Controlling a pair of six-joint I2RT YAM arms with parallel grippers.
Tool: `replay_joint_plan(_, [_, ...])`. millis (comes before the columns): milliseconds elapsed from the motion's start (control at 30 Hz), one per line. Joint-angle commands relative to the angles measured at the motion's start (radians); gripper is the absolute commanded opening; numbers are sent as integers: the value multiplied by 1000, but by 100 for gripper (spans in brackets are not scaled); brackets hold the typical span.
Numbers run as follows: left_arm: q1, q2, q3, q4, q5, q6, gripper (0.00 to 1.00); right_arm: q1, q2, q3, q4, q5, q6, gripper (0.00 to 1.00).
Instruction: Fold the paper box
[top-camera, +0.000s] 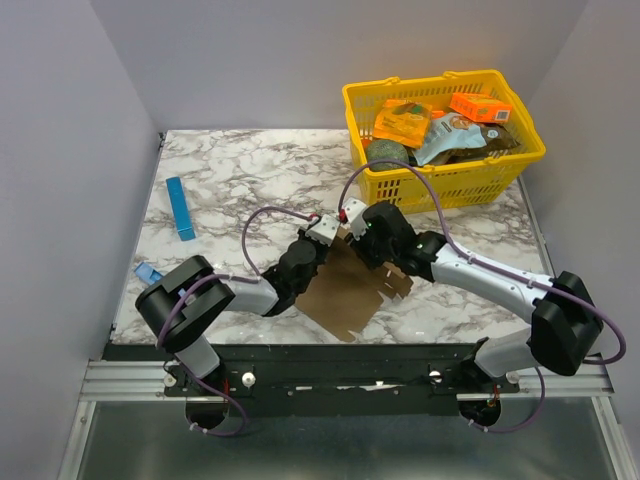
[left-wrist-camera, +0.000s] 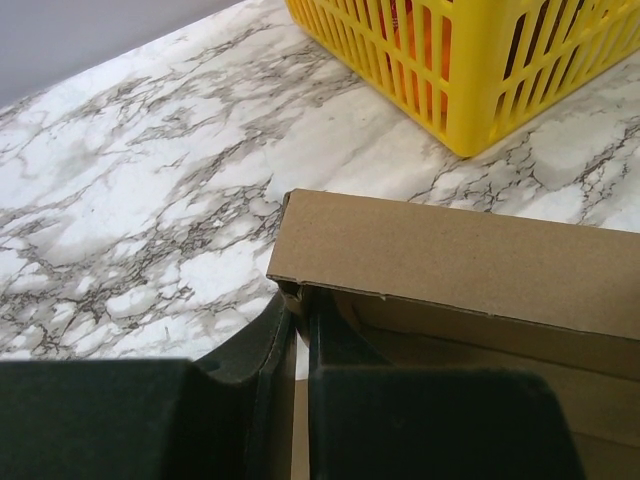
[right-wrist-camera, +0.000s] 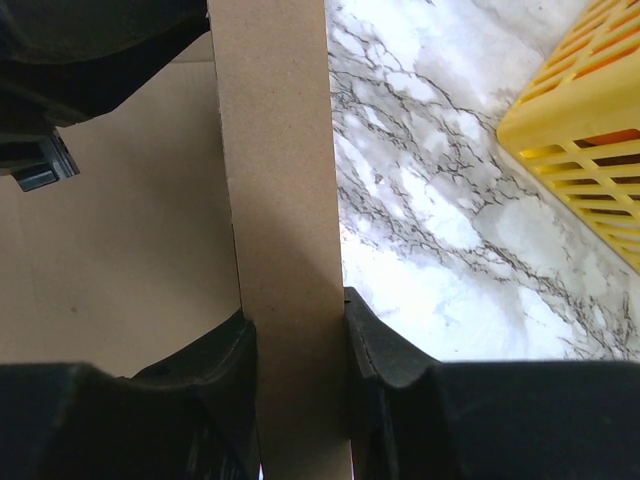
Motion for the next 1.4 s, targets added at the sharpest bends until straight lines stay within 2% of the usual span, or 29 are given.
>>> replay_joint_plan(0, [-11,-42,-71,-65,-19,-10,0,-20,-27,-9,20,67,63,40])
replay_joint_plan(100, [-20,-59,-93,-89,1,-11,0,-20,-56,-20,25,62,61,50])
replay_joint_plan(167, [-25,-76,-91,-127,5,-14,0,-20,-76,-32,26,59,53,51])
replay_joint_plan(300, [-33,-118,-126,-134,89,-22,0,-20,-85,-67,57,-2,23,51])
replay_joint_plan(467, [-36,-113,-117,-174,113,-37,0,-20,-65,-92,102,-25,1,51])
replay_joint_plan(567, [-37,-110,-125,-172,117,-63,0,-20,-50,-89,111,-18,-5,47])
replay_joint_plan(633, [-37,-107,-128,-169,116,-73,6,-20,-56,-98,118,-7,-6,43])
replay_joint_plan(667, [-36,-105,-133,-168,114,-73,16,-20,-58,-100,120,-5,-8,42])
replay_joint_plan(733, [-37,-101,-136,-157,103,-71,23,-20,-68,-104,125,-1,-11,40])
replay_joint_plan(767, [-36,-98,-142,-152,100,-73,30,-20,-70,-109,125,-1,-11,40])
replay_joint_plan(867, [-34,-89,-146,-132,97,-71,39,-20,-68,-110,125,2,-13,39])
replay_joint_plan(967, [-34,-85,-151,-128,100,-99,43,-20,-70,-110,125,11,-14,38])
replay_joint_plan(1033, [-34,-82,-160,-118,96,-103,43,-20,-70,-112,125,12,-14,38])
replay_joint_plan(1133, [-34,-81,-175,-77,102,-99,36,-20,-73,-114,128,7,-13,37])
replay_joint_plan(1300, [-16,-62,-185,6,146,-80,36,-20,-82,-118,135,7,-16,36])
replay_joint_plan(1367, [-14,-64,-185,9,154,-83,31,-20,-82,-120,137,5,-16,33])
